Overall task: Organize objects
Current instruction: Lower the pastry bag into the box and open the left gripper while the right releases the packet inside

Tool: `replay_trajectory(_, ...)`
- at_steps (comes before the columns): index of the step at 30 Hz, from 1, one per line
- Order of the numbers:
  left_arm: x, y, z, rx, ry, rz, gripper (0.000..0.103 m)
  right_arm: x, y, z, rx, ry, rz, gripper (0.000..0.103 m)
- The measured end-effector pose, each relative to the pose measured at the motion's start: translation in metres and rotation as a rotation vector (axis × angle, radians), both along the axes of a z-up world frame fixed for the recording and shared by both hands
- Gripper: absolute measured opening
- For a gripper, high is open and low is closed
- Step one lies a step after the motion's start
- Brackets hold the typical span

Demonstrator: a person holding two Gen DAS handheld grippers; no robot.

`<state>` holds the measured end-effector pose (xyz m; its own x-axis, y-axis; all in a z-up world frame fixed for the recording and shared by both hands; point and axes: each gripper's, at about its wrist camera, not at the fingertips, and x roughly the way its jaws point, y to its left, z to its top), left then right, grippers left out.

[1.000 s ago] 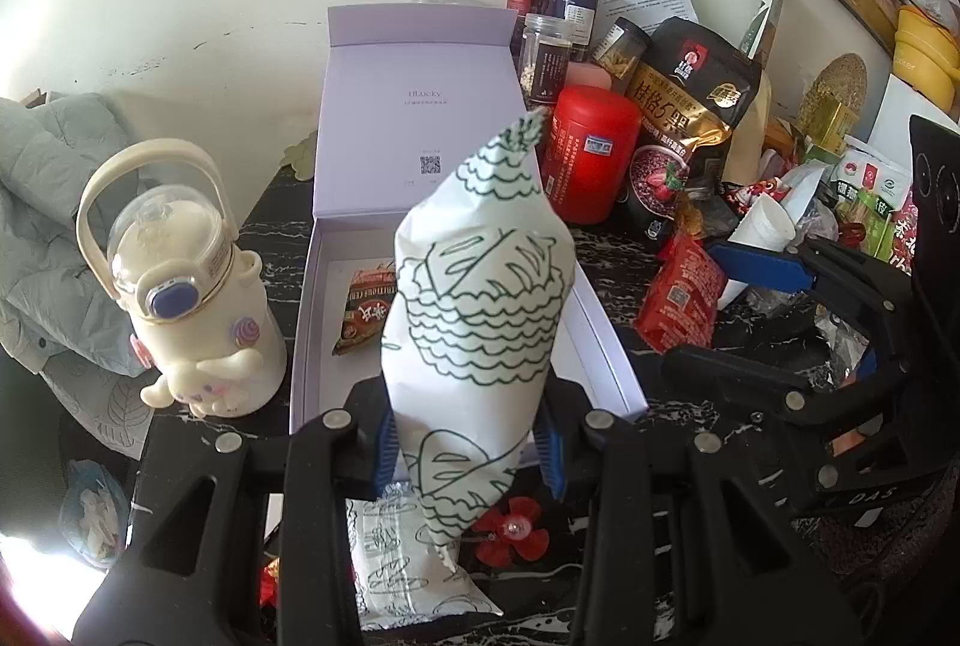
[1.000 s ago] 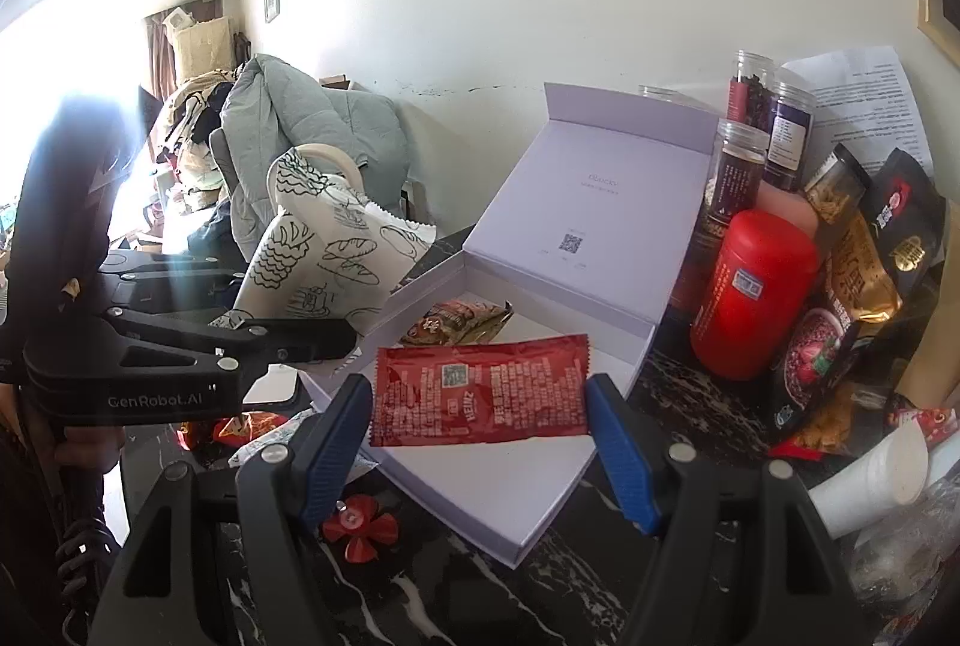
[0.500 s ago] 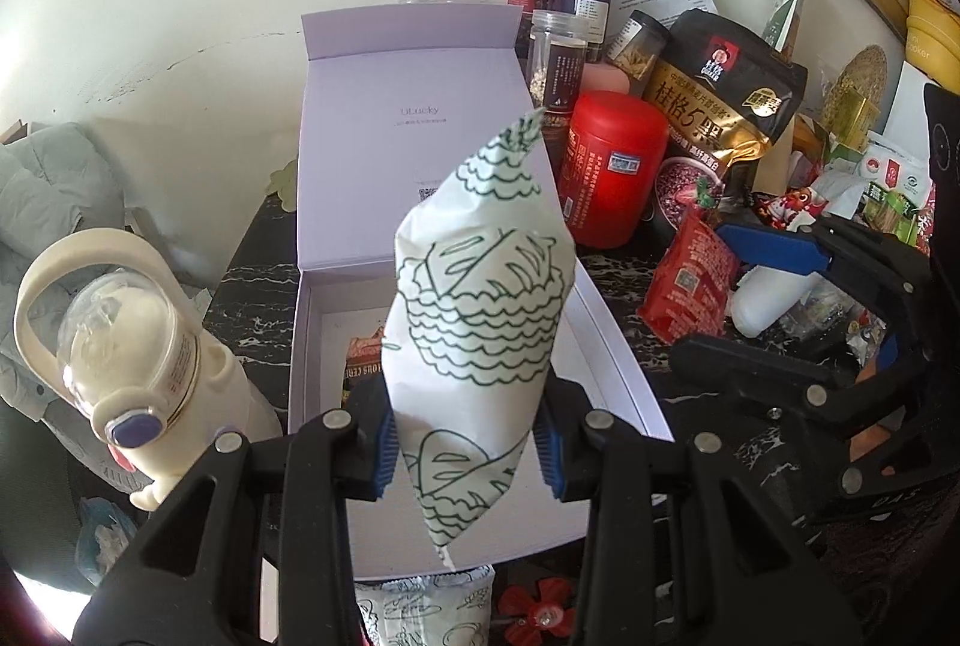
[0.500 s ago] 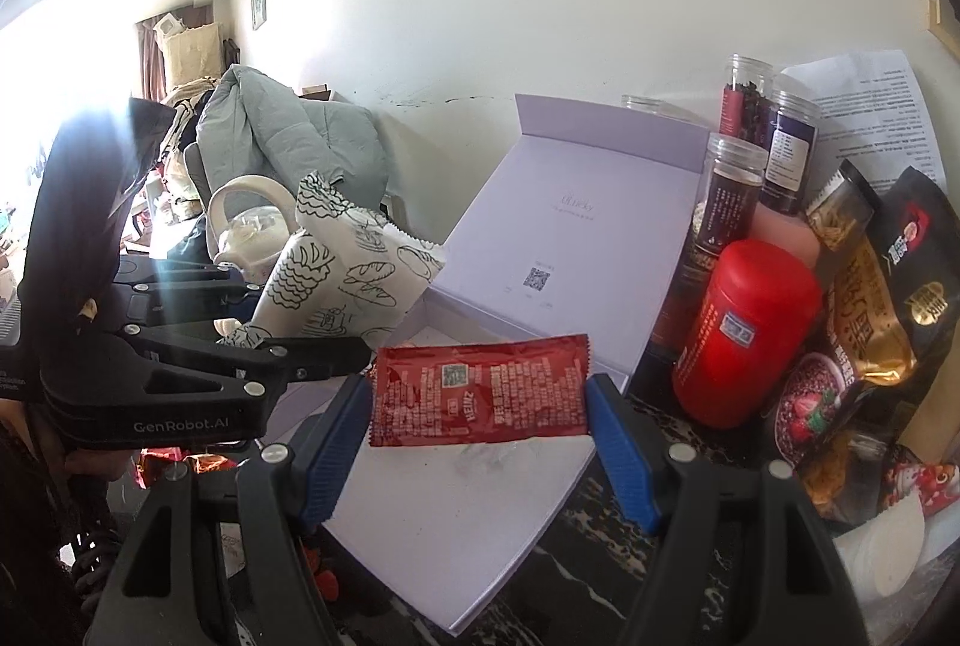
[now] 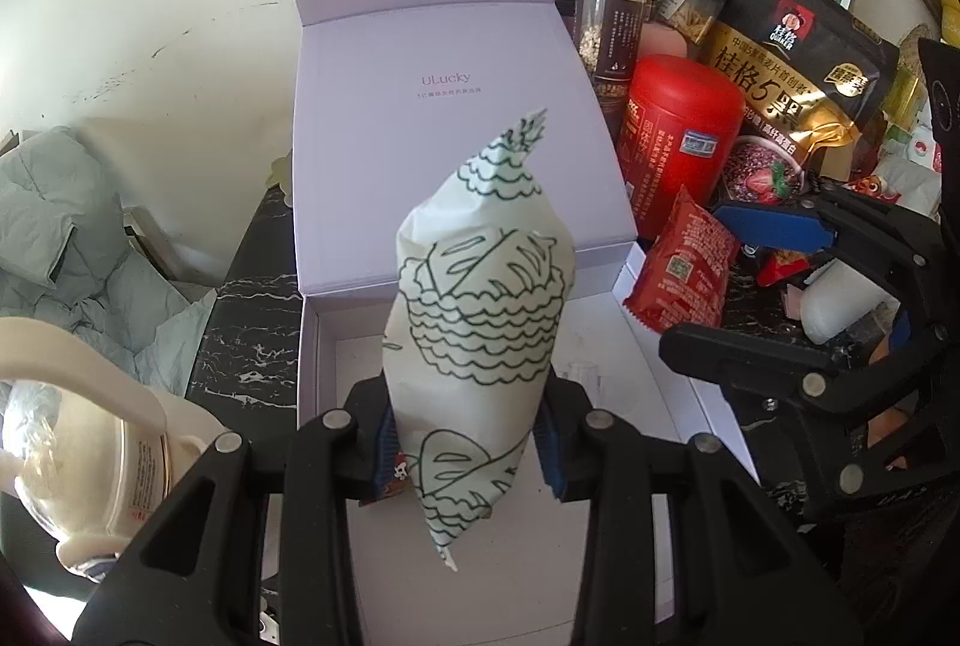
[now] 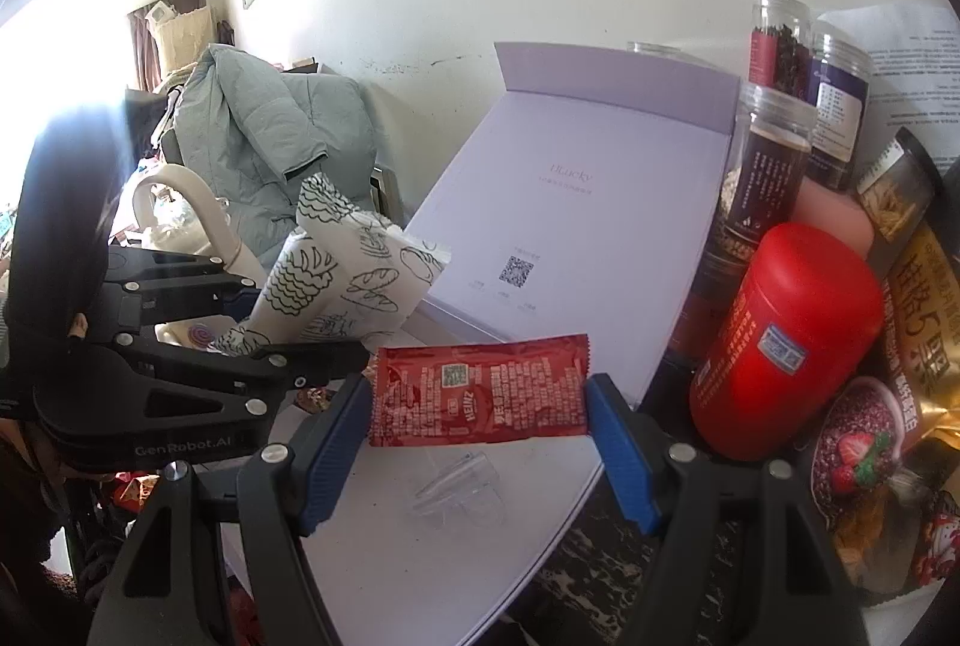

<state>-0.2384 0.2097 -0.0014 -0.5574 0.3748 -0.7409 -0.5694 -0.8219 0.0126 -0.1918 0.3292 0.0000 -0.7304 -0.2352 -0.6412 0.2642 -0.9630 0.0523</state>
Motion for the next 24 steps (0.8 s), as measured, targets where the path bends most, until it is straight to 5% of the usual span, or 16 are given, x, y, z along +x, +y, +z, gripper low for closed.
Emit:
replay_trajectory(10, -0.023, 0.013, -0.028, -0.078, -0.054, -0.016, 0.035, -0.027, 0.004, -0.044, -0.029, -0.11, 0.023, 0.074)
replay_trajectory(18, -0.016, 0.019, -0.026, -0.116, -0.003, -0.029, 0.036, -0.035, 0.0, -0.061, -0.042, -0.175, 0.028, 0.075)
replay_trajectory(24, -0.008, 0.017, -0.021, -0.138, 0.039, -0.005, 0.062, -0.03, -0.003, -0.057, -0.013, -0.167, 0.01, 0.086)
